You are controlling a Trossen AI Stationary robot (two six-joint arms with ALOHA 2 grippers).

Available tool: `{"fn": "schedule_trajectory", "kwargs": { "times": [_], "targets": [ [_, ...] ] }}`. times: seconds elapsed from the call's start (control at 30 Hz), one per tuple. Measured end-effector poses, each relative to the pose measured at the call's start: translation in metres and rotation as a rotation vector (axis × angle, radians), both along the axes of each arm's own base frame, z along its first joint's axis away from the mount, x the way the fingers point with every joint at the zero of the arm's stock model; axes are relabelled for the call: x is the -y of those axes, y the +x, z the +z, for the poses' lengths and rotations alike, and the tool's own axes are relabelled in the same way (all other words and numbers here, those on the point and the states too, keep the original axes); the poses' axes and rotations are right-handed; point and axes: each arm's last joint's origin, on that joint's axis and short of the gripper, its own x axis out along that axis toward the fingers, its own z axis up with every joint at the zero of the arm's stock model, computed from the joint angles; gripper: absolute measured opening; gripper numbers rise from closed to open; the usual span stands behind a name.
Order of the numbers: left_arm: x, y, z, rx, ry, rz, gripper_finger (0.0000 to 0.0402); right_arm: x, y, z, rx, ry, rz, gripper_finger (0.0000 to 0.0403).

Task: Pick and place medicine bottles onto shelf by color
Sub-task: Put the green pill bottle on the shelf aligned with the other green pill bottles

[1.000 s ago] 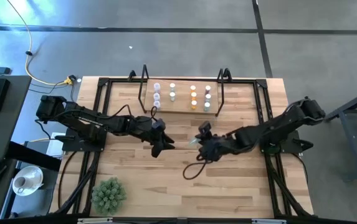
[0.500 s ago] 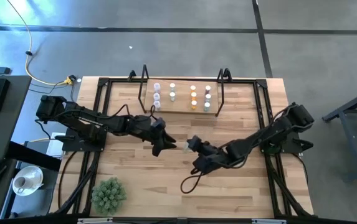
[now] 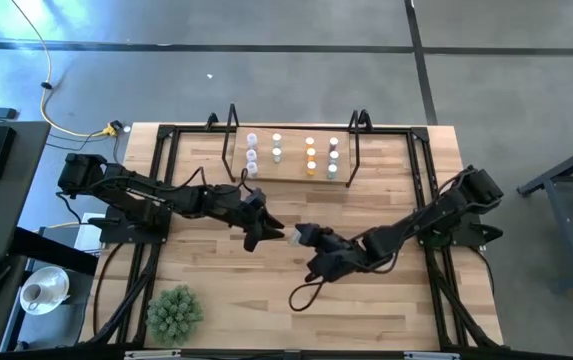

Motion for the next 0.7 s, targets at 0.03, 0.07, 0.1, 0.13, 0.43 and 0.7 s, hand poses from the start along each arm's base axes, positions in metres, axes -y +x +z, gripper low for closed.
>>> {"fn": "schedule_trajectory", "kwargs": {
  "times": [0.03,0.07,0.1,0.13,0.43,0.7],
  "targets": [
    [0.0,0.0,0.0,0.003,0.004,-0.002,0.017,0.001,0.001,0.001,0.004,-0.004,-0.002,0.0097],
    [0.0,0.0,0.0,0.007,0.005,-0.002,0.017,0.001,0.001,0.001,0.008,-0.005,-0.002,0.0097],
    [0.0,0.001,0.0,0.014,0.005,-0.002,0.017,0.001,0.001,0.001,0.012,-0.004,-0.002,0.0097],
    [0.0,0.002,0.0,0.02,0.01,-0.003,0.017,0.001,0.002,0.001,0.014,-0.004,-0.002,0.0097],
    [0.0,0.015,-0.006,0.011,0.037,-0.013,0.017,0.005,0.004,0.003,0.013,-0.054,-0.021,0.0097],
    [-0.001,0.028,-0.006,0.006,0.051,-0.025,0.017,0.006,0.004,0.004,0.007,-0.107,-0.03,0.0097]
  ]
}}
